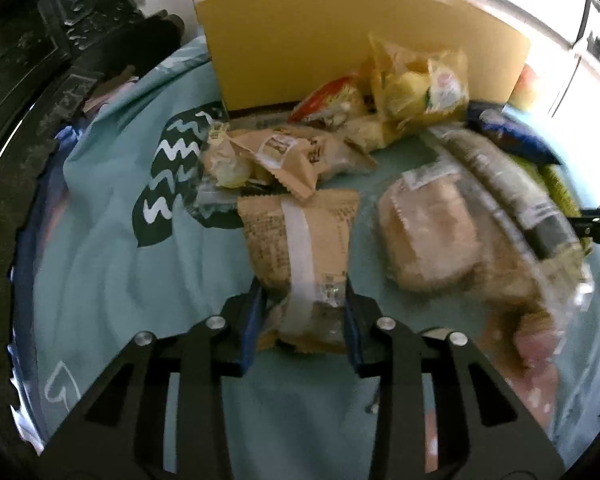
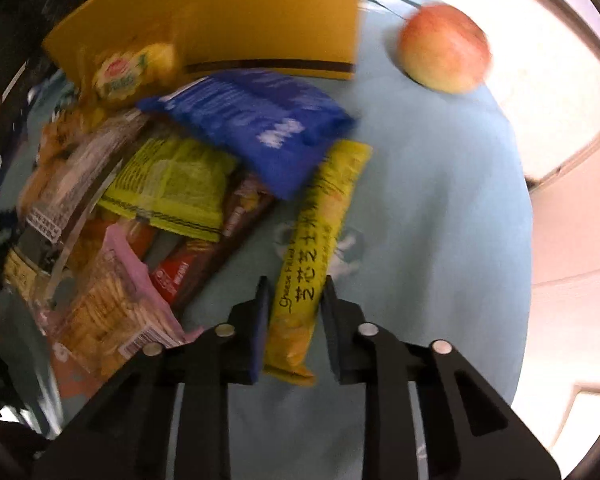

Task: Organize snacks
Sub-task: 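Grasp the brown bread bag with the left tool while the right tool grasps a yellow bar, then carry the bread bag and yellow bar over the yellow box and release them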

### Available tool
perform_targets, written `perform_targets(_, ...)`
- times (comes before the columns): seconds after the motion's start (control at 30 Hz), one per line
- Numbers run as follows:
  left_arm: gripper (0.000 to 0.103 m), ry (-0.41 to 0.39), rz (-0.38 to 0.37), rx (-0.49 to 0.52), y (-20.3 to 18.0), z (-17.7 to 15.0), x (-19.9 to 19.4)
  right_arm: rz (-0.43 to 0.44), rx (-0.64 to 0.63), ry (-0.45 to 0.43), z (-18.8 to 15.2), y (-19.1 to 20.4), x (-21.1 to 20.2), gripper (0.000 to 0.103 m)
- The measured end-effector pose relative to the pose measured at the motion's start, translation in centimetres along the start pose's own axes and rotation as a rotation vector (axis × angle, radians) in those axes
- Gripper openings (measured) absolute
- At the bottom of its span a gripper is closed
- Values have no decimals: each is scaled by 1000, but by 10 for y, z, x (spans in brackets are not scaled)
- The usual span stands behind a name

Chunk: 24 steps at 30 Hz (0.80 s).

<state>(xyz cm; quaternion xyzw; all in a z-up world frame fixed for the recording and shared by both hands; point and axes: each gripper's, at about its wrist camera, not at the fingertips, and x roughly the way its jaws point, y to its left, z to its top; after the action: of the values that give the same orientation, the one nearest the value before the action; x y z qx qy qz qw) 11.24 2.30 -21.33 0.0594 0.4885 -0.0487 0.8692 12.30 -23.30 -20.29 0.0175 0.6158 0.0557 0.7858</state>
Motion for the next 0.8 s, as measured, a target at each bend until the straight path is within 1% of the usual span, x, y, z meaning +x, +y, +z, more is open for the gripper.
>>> perform_targets(0.07,34,-22,-30,-15,0,-4,-11,16,23,-7,-5,-11,-7,22)
perform_targets(0.23,35,-27,-58,-32,1,-11,-24,28,28,-17,-20,-23,-21,21)
perform_targets(0.27,35,-23,-62,-36,2,-11,-24,27,26,-14,-26,-25,-24,21)
perform_targets(0.33,35,-5,-66,-35,-1,-16,-25,30,14,19,-32,-26,-20,22)
perform_targets(0.37,35,9,-60,-30,-2,-18,-23,6,5,16,-29,-29,-16,24)
perform_targets(0.4,35,14,-52,-28,-3,-20,-22,-37,-16,5,-30,-27,-15,29)
perform_targets(0.47,35,26,-34,-24,-3,-22,-16,-66,-24,-3,-30,-24,-12,30)
perform_targets(0.57,36,56,-5,-25,-3,-21,-2,-104,-55,-3,-24,-15,-5,30)
perform_targets(0.6,36,62,-6,-32,-2,-21,1,-115,-77,-5,-23,-10,-4,24)
perform_targets(0.63,36,59,-14,-41,-1,-21,3,-108,-91,3,-21,-7,-3,21)
perform_targets(0.7,34,59,-20,-28,-2,-20,3,-63,-94,25,-21,-3,-5,20)
perform_targets(0.77,33,36,-72,-56,3,-19,-7,-3,-72,8,-21,0,-17,20)
perform_targets(0.8,33,15,-82,-70,5,-18,-15,29,-57,0,-22,-2,-25,20)
